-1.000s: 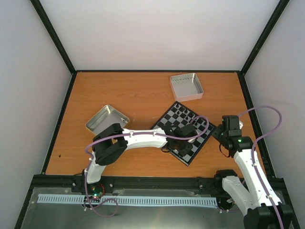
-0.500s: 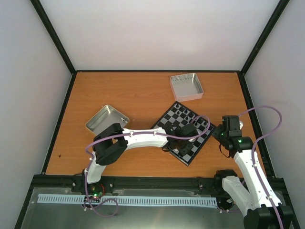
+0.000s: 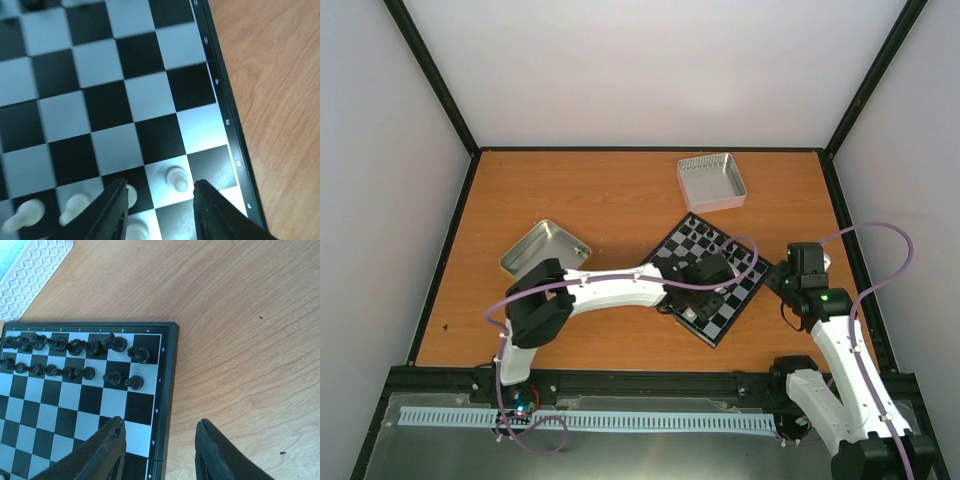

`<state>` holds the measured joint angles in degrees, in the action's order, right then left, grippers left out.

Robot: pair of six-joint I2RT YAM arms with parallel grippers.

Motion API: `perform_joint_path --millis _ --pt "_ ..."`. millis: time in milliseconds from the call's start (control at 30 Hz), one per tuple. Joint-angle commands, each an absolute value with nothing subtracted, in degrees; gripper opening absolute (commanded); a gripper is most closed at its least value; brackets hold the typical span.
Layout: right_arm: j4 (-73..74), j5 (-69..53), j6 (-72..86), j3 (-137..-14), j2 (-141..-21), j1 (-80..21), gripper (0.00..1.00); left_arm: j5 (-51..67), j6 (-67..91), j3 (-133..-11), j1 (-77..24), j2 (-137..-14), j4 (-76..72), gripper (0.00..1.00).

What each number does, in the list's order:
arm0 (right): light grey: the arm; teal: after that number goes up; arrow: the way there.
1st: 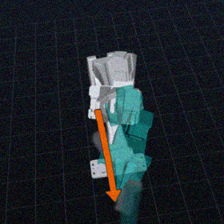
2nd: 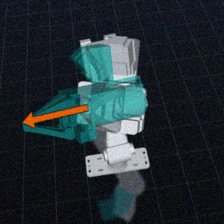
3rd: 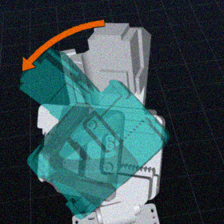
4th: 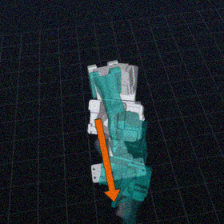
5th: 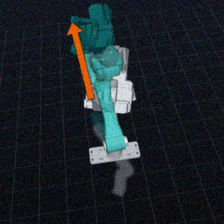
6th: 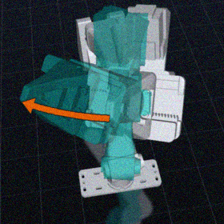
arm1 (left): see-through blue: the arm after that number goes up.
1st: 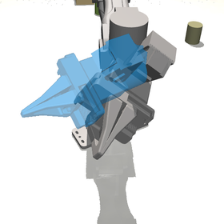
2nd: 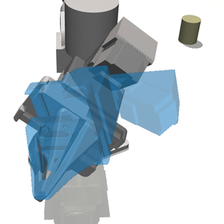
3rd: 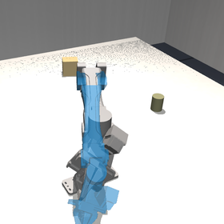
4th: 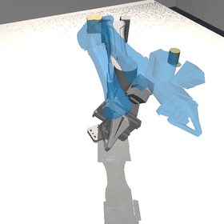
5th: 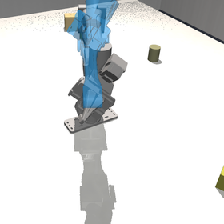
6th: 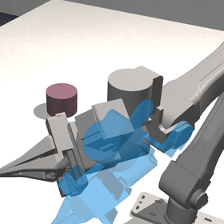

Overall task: Set up the chess pieces on the board
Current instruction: Place the chess piece on the chessboard, then pick up the chess piece from the storage box.

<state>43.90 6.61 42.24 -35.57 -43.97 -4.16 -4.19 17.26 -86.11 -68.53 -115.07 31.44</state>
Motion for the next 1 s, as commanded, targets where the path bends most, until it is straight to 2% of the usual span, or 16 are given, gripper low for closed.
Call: perform_joint_path --millis 0,233,333,500,567,767,967 --pt "43.01 5.67 41.67 -35.28 -42.88 -3.69 0.4 -11.38 18.12 -87.93 -66.87 -106.65 32.45 0.42" --pt "40.33 3.38 41.25 -33.81 -41.18 -3.69 0.4 -19.25 23.8 -76.87 -56.34 -94.58 32.3 0.49" --pt "39.85 3.02 41.1 -33.89 -41.65 -3.69 0.4 -18.68 28.44 -70.38 -49.04 -89.9 32.88 0.48" --pt "39.22 2.86 40.65 -34.45 -43.52 -3.69 0.4 -16.89 34.12 -59.78 -37.3 -82.0 32.34 0.41" --pt "39.11 2.61 40.48 -34.65 -44.63 -3.69 0.4 -16.28 34.63 -56.68 -33.46 -79.95 31.54 0.41" --pt "39.87 1.53 40.68 -35.14 -48.16 -3.7 0.39 -15.12 33.06 -52.62 -26.23 -79.58 28.6 0.45" --pt "39.7 0.59 42.56 -35.71 -51.26 -3.69 0.39 -8.91 30.9 -51.53 -19.3 -85.83 23.67 0.39"
